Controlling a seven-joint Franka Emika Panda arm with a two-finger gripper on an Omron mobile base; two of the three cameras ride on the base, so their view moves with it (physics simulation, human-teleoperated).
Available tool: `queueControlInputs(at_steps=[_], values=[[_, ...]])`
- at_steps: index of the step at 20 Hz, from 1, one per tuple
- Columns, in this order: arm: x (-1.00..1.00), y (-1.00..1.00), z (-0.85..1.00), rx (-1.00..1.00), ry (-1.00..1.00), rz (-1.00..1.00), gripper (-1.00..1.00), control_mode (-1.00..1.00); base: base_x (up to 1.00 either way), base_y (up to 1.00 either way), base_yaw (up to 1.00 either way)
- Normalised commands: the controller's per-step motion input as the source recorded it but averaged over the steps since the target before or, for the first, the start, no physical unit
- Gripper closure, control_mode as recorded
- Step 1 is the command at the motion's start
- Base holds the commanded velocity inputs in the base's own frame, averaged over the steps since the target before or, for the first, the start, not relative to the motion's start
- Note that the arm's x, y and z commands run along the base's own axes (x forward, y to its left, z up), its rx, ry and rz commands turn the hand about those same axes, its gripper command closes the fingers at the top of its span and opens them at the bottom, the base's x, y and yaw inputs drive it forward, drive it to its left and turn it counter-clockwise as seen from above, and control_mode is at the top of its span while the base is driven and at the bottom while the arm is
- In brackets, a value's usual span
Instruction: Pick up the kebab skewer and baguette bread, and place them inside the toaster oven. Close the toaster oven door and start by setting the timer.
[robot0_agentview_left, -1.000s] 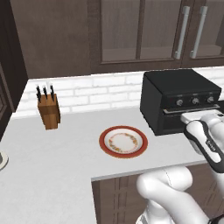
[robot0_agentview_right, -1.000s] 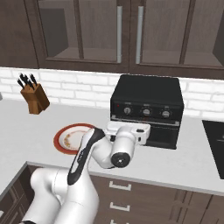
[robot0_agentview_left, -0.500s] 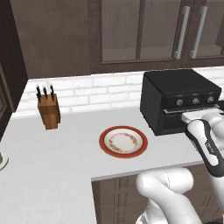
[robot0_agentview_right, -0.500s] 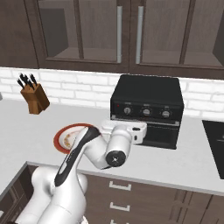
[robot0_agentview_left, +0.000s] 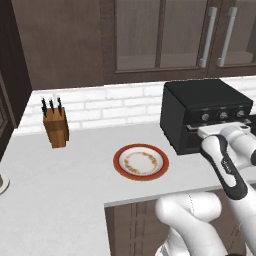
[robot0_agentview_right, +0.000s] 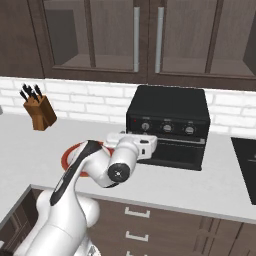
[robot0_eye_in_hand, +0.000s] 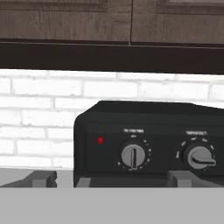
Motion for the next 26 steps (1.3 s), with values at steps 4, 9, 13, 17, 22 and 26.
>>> queueControlInputs(at_steps=[4,9,13,17,22,26], values=[[0.09,-0.04,0.00,0.00,0.00,0.00,-1.00,-1.00,0.00,0.00,0.00],[0.09,-0.25,0.00,-0.01,0.00,0.00,-1.00,-1.00,0.00,0.00,0.00],[0.11,-0.21,0.00,-0.01,0.00,0.00,-1.00,-1.00,0.00,0.00,0.00],[0.17,-0.03,0.00,-0.02,0.01,0.00,-1.00,-1.00,0.00,0.00,0.00],[0.07,0.00,0.00,-0.03,0.00,0.00,-1.00,-1.00,0.00,0.00,0.00],[0.00,0.00,0.00,-0.03,0.00,0.00,-1.00,-1.00,0.00,0.00,0.00]])
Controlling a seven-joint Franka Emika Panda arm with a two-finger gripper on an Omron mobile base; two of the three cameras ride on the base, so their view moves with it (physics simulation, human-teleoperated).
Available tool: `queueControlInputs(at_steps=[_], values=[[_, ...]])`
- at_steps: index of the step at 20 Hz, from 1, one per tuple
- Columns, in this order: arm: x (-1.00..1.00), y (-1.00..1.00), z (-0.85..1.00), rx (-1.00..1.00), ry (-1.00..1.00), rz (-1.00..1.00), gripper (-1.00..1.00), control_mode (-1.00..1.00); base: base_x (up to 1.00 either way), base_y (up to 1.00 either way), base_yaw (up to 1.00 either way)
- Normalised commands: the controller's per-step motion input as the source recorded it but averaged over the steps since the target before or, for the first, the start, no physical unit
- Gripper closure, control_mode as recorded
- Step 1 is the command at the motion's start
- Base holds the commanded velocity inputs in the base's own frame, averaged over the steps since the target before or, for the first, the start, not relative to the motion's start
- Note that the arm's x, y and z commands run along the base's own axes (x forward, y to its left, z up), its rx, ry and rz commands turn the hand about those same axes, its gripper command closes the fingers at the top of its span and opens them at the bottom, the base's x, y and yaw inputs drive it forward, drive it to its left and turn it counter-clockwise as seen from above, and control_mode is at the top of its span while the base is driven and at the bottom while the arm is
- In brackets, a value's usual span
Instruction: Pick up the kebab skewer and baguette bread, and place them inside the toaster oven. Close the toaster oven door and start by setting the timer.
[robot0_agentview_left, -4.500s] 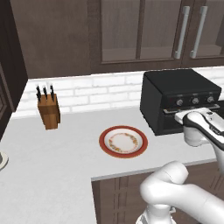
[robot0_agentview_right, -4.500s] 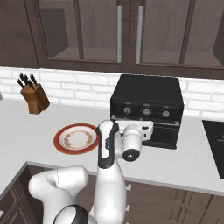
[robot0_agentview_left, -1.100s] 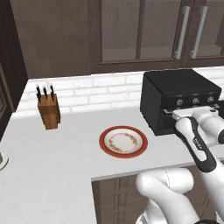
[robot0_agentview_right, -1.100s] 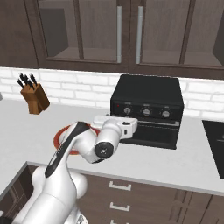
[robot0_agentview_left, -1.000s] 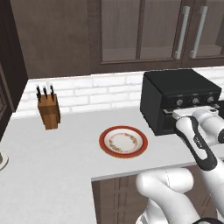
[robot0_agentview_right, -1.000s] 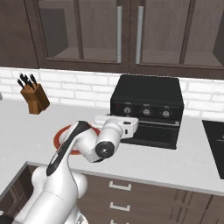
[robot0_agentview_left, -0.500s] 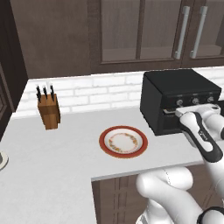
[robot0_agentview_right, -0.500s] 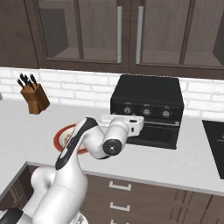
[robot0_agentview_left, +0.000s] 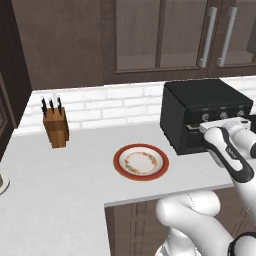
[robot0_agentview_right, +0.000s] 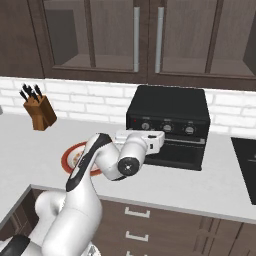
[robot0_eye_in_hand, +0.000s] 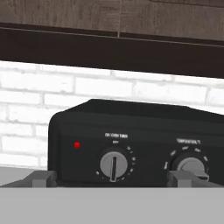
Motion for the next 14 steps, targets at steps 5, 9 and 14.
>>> queueControlInputs(at_steps=[5,9,14], values=[[0.02,0.00,0.00,-0.02,0.00,0.00,-1.00,-1.00,0.00,0.00,0.00],[0.09,0.00,0.01,-0.01,0.00,0.00,-1.00,-1.00,0.00,0.00,0.00],[0.08,0.00,0.03,0.00,0.00,0.00,-1.00,-1.00,0.00,0.00,0.00]])
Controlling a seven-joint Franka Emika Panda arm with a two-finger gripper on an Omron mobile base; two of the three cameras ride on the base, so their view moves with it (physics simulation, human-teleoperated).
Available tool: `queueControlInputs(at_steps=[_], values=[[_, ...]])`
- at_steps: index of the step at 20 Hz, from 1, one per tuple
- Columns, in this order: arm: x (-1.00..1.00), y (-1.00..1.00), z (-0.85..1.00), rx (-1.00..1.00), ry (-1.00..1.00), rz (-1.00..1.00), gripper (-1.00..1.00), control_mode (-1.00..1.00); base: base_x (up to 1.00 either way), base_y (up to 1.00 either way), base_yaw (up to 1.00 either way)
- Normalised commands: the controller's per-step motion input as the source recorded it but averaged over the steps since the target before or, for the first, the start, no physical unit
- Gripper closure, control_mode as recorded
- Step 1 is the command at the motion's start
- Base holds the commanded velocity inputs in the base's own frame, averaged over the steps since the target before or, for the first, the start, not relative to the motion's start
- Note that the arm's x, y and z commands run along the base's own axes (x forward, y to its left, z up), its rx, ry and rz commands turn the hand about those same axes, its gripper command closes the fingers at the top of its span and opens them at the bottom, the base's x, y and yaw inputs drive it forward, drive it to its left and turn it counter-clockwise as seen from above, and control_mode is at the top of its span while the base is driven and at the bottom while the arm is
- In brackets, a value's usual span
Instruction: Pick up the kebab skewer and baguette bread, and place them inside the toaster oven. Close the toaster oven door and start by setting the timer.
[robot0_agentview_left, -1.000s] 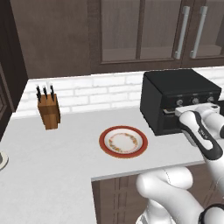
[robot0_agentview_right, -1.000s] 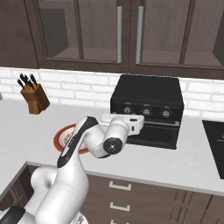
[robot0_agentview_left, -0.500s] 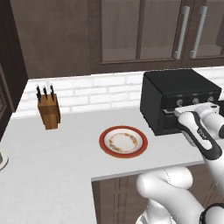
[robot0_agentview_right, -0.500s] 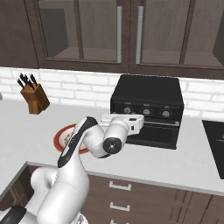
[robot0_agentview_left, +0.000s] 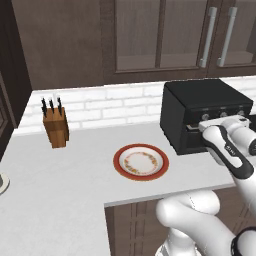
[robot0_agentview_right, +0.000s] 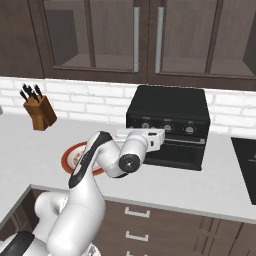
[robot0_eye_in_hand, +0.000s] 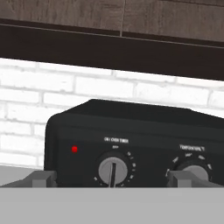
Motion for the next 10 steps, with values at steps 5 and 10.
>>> queueControlInputs(at_steps=[5,10], values=[[0.04,0.00,0.00,0.00,0.00,0.00,-1.00,-1.00,0.00,0.00,0.00],[0.08,0.00,0.00,0.00,0.00,0.00,-1.00,-1.00,0.00,0.00,0.00]])
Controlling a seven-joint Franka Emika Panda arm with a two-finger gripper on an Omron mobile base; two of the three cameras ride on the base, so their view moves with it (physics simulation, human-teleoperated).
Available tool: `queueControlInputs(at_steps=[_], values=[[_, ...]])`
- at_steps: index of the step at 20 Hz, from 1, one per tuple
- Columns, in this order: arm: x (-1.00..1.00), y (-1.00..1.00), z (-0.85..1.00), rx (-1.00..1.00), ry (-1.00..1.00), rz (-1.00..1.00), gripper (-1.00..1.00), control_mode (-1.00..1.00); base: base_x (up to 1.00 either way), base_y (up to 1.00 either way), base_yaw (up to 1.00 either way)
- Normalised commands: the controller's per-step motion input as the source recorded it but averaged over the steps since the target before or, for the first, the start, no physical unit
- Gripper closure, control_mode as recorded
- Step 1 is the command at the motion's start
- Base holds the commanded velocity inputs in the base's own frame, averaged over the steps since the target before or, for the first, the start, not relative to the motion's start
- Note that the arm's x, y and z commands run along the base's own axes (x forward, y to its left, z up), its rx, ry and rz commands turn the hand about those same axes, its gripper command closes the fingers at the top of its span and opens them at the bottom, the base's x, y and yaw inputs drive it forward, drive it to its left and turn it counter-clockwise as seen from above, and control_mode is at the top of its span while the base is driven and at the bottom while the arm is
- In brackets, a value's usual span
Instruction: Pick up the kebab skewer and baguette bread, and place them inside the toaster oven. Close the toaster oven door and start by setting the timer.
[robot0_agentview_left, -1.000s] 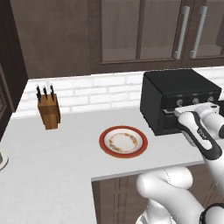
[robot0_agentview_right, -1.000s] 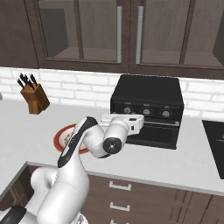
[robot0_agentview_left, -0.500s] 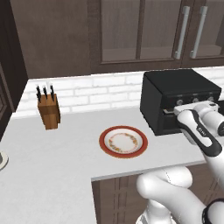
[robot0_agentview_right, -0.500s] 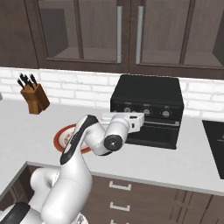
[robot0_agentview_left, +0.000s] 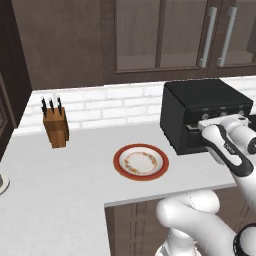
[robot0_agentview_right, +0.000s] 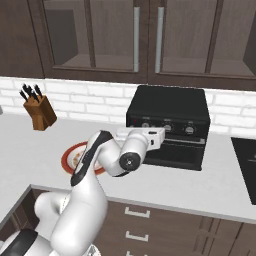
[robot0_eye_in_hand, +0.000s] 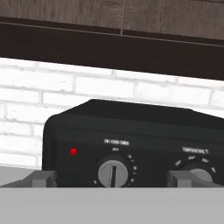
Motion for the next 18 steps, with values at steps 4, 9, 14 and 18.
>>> queueControlInputs(at_steps=[4,9,14,18], values=[[0.12,0.00,0.00,0.00,0.00,0.00,-1.00,-1.00,0.00,0.00,0.00],[0.05,0.00,0.00,0.00,0.03,0.00,-1.00,-1.00,0.00,0.00,0.00],[0.02,0.00,-0.03,0.00,0.03,0.00,-1.00,-1.00,0.00,0.00,0.00],[0.08,0.00,0.00,0.00,0.03,0.00,-1.00,-1.00,0.00,0.00,0.00]])
